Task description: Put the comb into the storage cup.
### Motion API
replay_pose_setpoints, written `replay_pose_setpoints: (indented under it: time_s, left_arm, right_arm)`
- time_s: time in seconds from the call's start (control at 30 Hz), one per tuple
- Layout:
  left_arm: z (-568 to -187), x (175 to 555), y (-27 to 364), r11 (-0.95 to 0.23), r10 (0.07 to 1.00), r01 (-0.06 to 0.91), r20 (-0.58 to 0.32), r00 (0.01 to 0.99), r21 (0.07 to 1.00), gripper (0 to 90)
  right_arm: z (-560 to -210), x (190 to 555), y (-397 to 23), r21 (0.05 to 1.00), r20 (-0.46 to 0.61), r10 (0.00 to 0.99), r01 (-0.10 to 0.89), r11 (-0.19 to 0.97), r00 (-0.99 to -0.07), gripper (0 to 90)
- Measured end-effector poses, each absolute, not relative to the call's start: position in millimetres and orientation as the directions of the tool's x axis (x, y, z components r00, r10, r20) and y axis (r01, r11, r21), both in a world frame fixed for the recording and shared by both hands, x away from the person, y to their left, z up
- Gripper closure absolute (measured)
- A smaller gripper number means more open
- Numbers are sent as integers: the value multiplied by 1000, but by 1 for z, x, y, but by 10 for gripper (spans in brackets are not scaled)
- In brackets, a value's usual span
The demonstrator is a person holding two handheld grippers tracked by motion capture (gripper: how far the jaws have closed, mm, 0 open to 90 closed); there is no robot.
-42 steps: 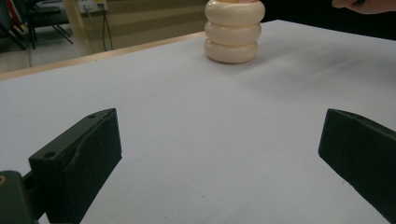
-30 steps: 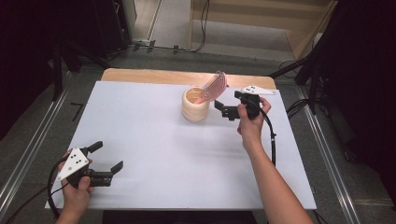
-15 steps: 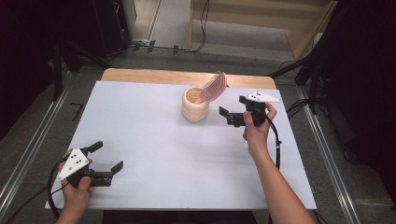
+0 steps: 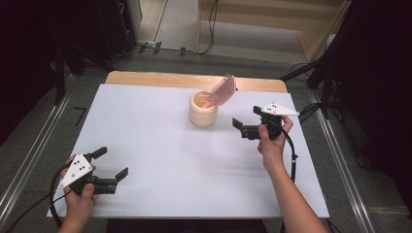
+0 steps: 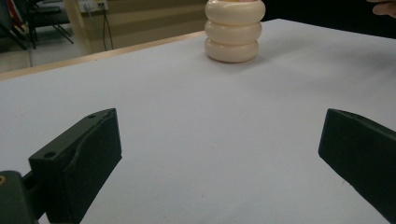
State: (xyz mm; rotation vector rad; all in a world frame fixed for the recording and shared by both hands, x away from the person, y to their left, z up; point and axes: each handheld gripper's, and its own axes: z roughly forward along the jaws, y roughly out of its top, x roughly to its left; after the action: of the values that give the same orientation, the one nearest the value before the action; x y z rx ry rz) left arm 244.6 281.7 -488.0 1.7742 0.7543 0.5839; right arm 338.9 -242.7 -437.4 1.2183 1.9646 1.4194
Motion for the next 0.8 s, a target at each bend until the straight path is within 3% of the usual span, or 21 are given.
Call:
replay_pose_setpoints:
  time_s: [0.8]
  left_arm:
    - [-488, 245, 282, -229, 735, 209, 28, 678, 951, 0]
  right_arm:
    - [-453, 304, -271, 921, 140, 835, 380, 88, -532, 0]
